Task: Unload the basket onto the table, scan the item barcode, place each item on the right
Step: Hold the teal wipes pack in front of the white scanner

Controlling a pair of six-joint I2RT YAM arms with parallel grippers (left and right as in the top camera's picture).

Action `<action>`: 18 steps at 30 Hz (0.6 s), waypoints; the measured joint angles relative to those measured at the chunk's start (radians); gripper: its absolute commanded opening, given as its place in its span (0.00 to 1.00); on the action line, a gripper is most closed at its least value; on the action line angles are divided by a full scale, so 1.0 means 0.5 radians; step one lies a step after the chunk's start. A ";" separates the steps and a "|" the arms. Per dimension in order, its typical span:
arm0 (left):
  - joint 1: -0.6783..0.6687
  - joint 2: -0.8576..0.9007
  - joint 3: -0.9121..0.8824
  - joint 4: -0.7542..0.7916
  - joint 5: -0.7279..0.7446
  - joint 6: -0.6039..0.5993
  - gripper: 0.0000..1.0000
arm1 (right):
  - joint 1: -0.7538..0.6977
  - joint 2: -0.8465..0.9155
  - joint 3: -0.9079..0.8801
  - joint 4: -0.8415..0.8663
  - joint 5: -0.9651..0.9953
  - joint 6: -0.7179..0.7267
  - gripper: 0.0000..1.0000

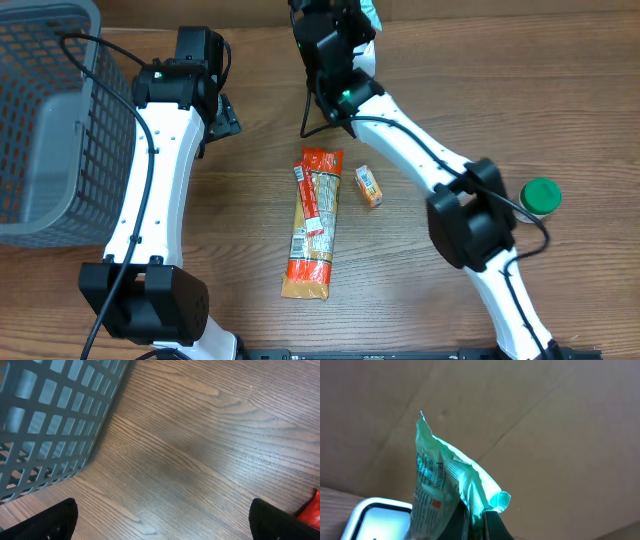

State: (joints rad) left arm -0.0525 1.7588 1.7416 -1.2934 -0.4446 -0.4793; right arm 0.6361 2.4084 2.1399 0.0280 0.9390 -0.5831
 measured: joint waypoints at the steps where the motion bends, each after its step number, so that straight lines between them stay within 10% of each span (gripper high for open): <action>1: 0.000 0.000 0.000 -0.001 0.001 -0.001 1.00 | 0.000 0.027 0.000 0.036 0.010 -0.016 0.04; 18: 0.000 0.000 0.000 0.000 0.000 -0.001 1.00 | -0.031 0.445 -0.002 0.880 0.082 -0.149 0.04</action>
State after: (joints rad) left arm -0.0525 1.7588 1.7416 -1.2934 -0.4446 -0.4797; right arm 0.6205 2.6308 2.1387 0.4683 0.9798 -0.6575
